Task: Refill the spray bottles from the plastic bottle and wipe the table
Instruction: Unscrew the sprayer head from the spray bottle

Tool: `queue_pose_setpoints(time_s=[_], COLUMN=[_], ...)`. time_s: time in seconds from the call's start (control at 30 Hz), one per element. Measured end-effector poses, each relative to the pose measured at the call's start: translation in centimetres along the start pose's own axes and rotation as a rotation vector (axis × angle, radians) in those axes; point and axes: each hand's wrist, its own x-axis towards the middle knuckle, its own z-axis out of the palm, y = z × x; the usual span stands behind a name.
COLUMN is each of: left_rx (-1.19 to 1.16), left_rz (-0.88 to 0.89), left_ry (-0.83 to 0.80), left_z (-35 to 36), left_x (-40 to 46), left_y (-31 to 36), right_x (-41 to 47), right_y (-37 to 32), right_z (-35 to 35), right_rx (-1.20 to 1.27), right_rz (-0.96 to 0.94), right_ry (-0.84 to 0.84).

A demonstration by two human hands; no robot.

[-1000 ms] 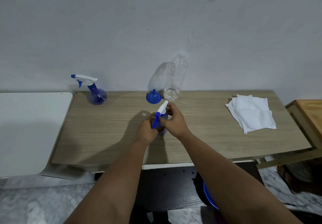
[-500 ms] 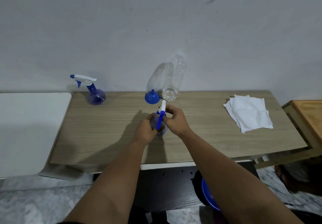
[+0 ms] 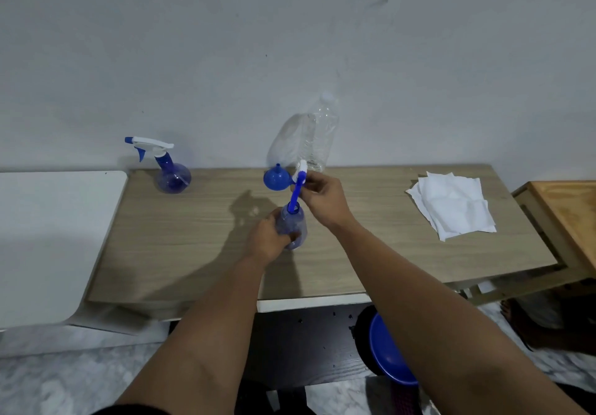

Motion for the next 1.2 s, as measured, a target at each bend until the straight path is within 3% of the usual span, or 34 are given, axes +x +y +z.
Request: queue_pose_setpoints(time_s=[0.27, 0.57, 0.67, 0.97, 1.2], left_rx=[0.026, 0.065, 0.069, 0.062, 0.028], left_rz=[-0.016, 0.021, 0.037, 0.038, 0.016], left_ry=[0.032, 0.068, 0.074, 0.088, 0.088], left_z=[0.0, -1.7, -2.0, -2.3, -2.4], left_x=[-0.1, 0.2, 0.2, 0.4, 0.3], left_y=[-0.3, -1.7, -1.5, -2.0, -2.7], right_x=[3.9, 4.2, 4.1, 1.0, 0.5], right_y=[-4.8, -1.6, -0.5, 7.8, 10.6], right_z=[-3.9, -6.6, -6.8, -3.0, -1.4], right_rx=[-0.014, -0.132, -0.311, -1.06, -1.17], right_rz=[-0.093, 0.044, 0.081, 0.444, 0.427], right_ry=[0.228, 0.462, 0.385, -0.142, -0.214])
